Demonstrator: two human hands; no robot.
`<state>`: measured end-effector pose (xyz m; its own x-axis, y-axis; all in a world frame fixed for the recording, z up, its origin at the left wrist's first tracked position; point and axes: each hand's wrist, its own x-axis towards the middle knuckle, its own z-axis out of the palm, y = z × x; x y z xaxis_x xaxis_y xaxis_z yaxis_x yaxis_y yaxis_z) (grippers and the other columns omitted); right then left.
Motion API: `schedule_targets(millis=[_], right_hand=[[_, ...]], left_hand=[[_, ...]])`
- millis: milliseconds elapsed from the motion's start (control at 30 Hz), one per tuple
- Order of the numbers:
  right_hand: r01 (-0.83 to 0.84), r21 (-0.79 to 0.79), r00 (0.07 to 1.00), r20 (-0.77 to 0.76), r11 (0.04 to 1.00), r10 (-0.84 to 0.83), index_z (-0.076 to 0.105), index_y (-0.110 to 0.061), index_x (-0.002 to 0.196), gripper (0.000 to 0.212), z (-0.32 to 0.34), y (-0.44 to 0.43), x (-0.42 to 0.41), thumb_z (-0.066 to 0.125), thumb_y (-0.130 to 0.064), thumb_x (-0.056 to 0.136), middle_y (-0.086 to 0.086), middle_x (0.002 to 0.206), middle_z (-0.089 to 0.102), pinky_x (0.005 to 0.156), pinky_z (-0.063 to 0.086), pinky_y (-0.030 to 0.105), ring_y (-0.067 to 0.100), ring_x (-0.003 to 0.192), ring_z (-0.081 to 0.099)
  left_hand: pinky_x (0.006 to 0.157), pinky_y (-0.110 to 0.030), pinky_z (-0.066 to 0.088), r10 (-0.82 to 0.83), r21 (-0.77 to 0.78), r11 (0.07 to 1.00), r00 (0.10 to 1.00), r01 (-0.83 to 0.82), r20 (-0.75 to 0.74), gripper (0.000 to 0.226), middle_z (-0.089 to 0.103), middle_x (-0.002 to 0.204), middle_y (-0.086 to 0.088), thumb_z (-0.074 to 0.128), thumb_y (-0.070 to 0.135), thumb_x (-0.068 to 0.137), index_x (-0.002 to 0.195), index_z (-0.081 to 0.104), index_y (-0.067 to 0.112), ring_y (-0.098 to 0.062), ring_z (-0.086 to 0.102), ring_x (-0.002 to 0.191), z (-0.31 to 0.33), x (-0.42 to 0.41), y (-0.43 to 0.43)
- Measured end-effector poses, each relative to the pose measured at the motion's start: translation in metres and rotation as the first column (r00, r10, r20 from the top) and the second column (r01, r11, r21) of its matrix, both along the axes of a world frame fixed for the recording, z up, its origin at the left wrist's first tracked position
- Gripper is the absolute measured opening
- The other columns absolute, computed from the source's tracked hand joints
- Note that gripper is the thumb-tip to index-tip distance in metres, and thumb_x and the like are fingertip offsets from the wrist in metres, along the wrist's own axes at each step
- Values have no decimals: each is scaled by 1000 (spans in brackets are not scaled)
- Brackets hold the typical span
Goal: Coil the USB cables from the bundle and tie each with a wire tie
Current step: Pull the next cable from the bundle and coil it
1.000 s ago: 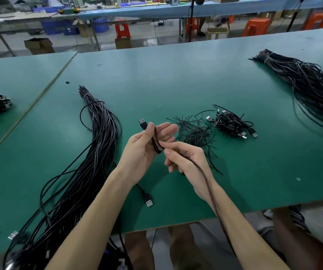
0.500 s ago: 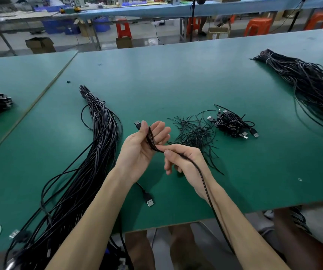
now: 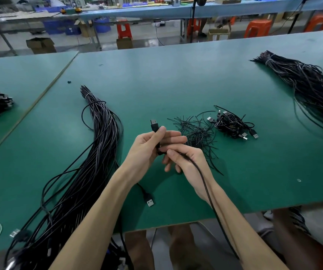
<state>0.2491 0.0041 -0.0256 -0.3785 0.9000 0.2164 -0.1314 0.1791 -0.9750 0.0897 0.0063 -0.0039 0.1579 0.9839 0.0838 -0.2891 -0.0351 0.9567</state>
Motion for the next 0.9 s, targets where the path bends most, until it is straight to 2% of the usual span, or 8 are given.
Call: schedule_targets(millis=[67,133,333,433,500,667,800,900], right_hand=[[-6,14,1000,17,1000,5,75,-6,110,23,-1,0,0,53,0,104,6,76,70,53,39,25,18,62,64],[-12,25,999,31,1000,11,75,-6,110,25,-1,1,-1,51,1,104,4,76,69,53,39,24,17,61,63],[-18,25,999,48,1000,17,76,-14,110,25,-2,2,-2,53,-4,104,3,76,70,55,41,23,18,62,64],[-7,27,999,49,1000,6,75,-13,111,23,-3,2,-1,54,-6,104,5,76,71,55,42,23,18,62,65],[-3,24,999,46,1000,2,75,-14,114,23,-3,2,-1,54,-7,105,6,77,70,56,42,23,18,62,65],[-10,24,1000,25,1000,9,71,-18,127,29,-2,0,-2,53,-11,107,7,80,71,55,41,24,20,63,65],[-5,12,1000,24,1000,5,71,-19,129,27,-2,0,0,56,-18,106,7,85,73,55,41,27,20,65,66],[12,-25,1000,-23,1000,-12,72,-17,125,31,0,0,1,58,-34,103,7,87,73,54,42,22,18,66,66]], left_hand=[[52,-34,52,9,31,999,999,-8,-38,39,71,121,-24,58,36,104,113,73,2,-35,64,70,-2,0,0],[51,-33,51,36,42,999,997,-33,-73,34,72,117,-24,58,32,104,110,74,3,-34,59,60,-4,1,1],[53,-31,54,102,9,995,992,-102,-71,41,74,113,-25,47,32,107,106,74,2,-37,72,87,-4,2,0],[63,-30,57,110,26,994,993,-110,-30,42,73,113,-26,46,32,107,104,76,3,-38,73,96,-3,2,0],[73,-34,60,127,19,991,990,-129,63,41,74,108,-26,44,28,109,101,77,4,-41,73,100,-2,0,0],[95,-41,56,136,-62,991,934,-122,332,32,71,85,-8,48,26,107,87,68,11,-26,74,81,0,-7,2],[90,-31,57,178,-76,984,852,-162,492,23,68,79,1,50,28,99,91,64,12,-14,71,73,5,-12,5],[83,-25,59,266,-119,962,737,-247,622,19,71,80,4,49,26,100,94,60,11,-7,69,69,7,-19,9]])
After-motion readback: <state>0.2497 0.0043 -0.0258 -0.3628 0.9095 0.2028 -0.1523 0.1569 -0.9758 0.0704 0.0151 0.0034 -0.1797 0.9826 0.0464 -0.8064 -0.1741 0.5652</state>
